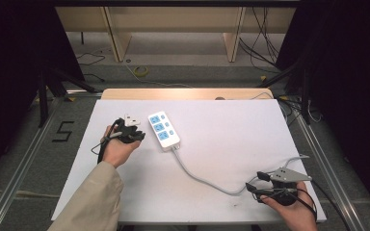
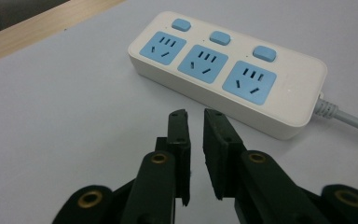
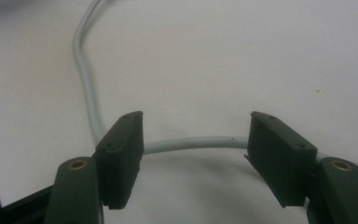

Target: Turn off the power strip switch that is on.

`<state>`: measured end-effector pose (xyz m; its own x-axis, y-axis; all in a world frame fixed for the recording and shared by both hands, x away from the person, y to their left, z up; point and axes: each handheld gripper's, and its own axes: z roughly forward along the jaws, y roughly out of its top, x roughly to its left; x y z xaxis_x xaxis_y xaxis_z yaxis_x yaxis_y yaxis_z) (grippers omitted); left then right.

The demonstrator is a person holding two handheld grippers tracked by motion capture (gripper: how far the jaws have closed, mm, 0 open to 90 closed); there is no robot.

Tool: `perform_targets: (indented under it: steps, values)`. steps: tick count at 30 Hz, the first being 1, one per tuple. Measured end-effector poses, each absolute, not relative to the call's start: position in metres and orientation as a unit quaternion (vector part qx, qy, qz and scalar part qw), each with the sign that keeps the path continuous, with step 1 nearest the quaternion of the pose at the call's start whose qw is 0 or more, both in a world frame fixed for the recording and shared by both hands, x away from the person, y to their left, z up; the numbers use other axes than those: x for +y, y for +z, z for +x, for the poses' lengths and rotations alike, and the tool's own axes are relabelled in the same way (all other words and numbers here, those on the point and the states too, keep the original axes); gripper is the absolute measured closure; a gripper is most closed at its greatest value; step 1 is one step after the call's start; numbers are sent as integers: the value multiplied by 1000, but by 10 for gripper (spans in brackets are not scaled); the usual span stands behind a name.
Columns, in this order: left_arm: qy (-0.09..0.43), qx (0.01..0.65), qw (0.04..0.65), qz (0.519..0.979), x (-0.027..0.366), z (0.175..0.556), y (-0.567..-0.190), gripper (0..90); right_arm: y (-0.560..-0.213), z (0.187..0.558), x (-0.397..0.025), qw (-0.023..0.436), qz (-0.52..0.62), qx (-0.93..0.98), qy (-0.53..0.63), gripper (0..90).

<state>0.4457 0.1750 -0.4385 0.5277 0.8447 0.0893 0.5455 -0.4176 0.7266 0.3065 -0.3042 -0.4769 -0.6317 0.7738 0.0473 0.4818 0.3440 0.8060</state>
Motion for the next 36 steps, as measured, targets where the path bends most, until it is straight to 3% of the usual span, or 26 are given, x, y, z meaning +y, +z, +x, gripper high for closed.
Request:
perform_targets:
  steps: [20,36]
  values:
    - [228,409,363,806,183,391,-461,476,-477,306,-304,174,391,801,419,367]
    - [228,424,365,797,176,366,-486,325,-475,304,-306,176,390,798,424,358]
